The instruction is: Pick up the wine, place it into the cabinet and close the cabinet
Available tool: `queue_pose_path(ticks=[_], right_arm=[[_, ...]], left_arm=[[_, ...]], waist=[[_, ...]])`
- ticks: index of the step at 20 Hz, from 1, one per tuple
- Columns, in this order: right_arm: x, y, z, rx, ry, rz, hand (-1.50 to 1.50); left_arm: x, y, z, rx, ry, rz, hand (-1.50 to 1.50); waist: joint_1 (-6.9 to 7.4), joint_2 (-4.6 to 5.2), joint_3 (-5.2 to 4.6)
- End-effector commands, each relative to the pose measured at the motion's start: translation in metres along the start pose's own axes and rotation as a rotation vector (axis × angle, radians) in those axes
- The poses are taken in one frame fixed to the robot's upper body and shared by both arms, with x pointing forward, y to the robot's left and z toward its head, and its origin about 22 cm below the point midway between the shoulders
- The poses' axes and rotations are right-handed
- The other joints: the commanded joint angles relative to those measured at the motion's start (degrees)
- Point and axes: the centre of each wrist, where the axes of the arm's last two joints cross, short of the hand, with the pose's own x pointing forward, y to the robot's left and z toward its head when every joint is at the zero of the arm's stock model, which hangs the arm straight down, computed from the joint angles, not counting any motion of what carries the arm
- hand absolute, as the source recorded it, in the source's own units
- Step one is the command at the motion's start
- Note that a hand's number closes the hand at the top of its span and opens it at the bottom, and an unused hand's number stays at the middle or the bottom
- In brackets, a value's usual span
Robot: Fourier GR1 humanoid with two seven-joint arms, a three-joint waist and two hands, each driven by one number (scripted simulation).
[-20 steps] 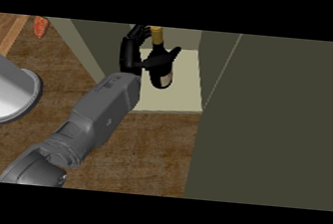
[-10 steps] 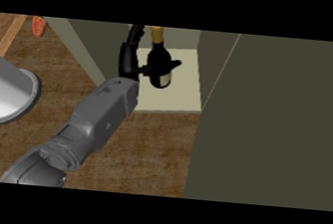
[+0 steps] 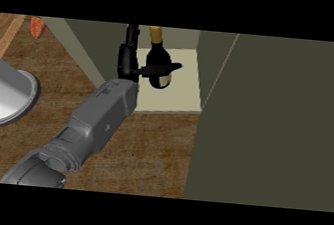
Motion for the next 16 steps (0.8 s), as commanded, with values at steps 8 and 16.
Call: queue_pose_path(ticks=[8,16], right_arm=[[0.011,0.005,-0.002,0.009,-0.026,-0.031,-1.50],[0.001,-0.008,0.006,0.016,-0.006,-0.013,-1.50]], left_arm=[[-0.017,0.015,0.011,-0.085,-0.014,0.035,-1.50],[-0.024,0.013,0.020,-0.108,0.000,0.086,-1.50]], waist=[[1.20,-0.06,-0.24],[1.65,-0.45,-0.14]])
